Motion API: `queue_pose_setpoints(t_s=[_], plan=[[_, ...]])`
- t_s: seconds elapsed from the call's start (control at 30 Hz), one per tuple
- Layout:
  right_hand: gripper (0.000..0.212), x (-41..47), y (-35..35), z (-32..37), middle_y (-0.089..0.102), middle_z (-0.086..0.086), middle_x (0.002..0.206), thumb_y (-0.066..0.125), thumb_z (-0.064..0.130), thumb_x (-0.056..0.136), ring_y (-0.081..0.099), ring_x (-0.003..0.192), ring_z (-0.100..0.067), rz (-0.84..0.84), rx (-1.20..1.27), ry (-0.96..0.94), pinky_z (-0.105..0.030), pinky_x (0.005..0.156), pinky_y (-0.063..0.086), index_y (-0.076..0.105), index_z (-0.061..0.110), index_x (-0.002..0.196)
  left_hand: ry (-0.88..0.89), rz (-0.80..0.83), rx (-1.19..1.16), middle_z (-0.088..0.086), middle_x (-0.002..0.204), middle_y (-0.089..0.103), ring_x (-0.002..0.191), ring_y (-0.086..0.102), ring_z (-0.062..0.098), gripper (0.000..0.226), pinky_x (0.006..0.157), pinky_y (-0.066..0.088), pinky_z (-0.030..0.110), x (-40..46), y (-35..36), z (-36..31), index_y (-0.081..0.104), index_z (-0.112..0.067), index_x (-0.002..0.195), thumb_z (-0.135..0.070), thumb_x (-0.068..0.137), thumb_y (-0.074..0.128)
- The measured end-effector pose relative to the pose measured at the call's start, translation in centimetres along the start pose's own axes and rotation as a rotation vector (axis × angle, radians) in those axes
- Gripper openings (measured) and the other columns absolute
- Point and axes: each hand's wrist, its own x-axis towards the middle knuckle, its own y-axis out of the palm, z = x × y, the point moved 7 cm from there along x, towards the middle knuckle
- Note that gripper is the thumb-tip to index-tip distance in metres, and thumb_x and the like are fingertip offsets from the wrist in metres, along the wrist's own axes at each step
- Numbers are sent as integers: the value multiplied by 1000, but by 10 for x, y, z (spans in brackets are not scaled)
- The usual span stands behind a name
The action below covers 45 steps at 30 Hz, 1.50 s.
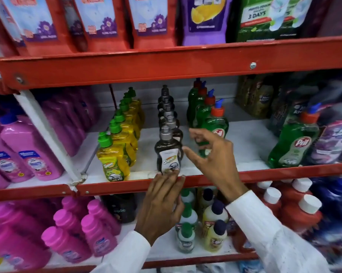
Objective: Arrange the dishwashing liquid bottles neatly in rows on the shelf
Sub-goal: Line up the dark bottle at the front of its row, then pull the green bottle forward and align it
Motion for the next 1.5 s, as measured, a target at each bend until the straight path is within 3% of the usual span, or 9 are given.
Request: queue_pose_setpoints(t_s=[0.17, 0.37, 0.47, 0.73, 0.87, 0.97, 1.17, 1.37, 1.5], plan=[[47, -50, -63, -58, 66, 6, 122, 79, 22, 80, 56, 111, -18, -378, -162, 5, -33, 100, 46, 66, 21, 125, 102, 19, -46, 11, 141, 58, 129, 57, 24, 51, 109, 47, 47, 21, 27, -27, 59, -8, 132, -15, 82, 64], [93, -66, -114, -120, 26, -6, 162, 72, 45, 83, 22, 147, -24, -650, -394, 249, -37, 124, 12, 21, 17, 155, 72, 101, -25, 13, 141, 57, 134, 52, 28, 50, 115, 32, 53, 28, 57, -38, 57, -4, 133, -22, 86, 54], [104, -61, -130, -153, 19, -14, 164, 73, 48, 82, 19, 149, -31, -670, -376, 375, -24, 123, -1, 10, 12, 157, 42, 129, -31, 10, 142, 57, 137, 48, 27, 50, 117, 30, 57, 29, 60, -39, 57, -4, 134, -22, 87, 52], [93, -39, -147, -186, 50, -18, 146, 78, 45, 77, 43, 135, -35, -610, -283, 456, -44, 116, 35, 33, 7, 149, -26, 255, -122, 3, 149, 46, 143, 38, 17, 57, 125, 14, 29, 28, 49, -24, 46, -10, 143, -31, 90, 47], [86, -35, -139, -157, 53, -14, 134, 81, 46, 73, 44, 124, -28, -620, -241, 368, -40, 106, 40, 41, 9, 140, -70, 254, -163, 0, 147, 45, 143, 29, 7, 56, 123, 8, 18, 29, 40, -16, 47, -10, 141, -32, 89, 47], [86, -33, -111, -122, 49, -11, 128, 79, 50, 73, 42, 119, -22, -584, -154, 303, -31, 102, 36, 39, 8, 136, -101, 252, -164, -1, 149, 45, 146, 21, 0, 58, 123, 12, 23, 24, 42, -13, 49, -12, 141, -32, 87, 48], [83, -21, -37, -80, 47, -6, 123, 76, 54, 73, 44, 116, -21, -343, -110, 293, -44, 101, 46, 39, 9, 132, -137, 265, -172, -2, 151, 45, 145, 31, 11, 58, 123, 16, 23, 17, 41, -7, 48, -14, 143, -33, 88, 47], [86, -23, -6, -81, 50, -6, 121, 79, 59, 68, 45, 113, -21, -282, -153, 362, -44, 98, 49, 38, 13, 129, -174, 225, -170, -3, 149, 47, 144, 37, 13, 54, 122, 15, 21, 12, 35, -4, 51, -16, 140, -29, 88, 48], [98, -28, -13, -92, 47, -1, 123, 79, 66, 59, 44, 113, -16, -220, -114, 367, -37, 99, 48, 37, 18, 132, -311, 103, -217, 1, 136, 63, 132, 54, 19, 42, 116, 39, 35, 24, 34, -7, 61, -17, 131, -6, 90, 63]])
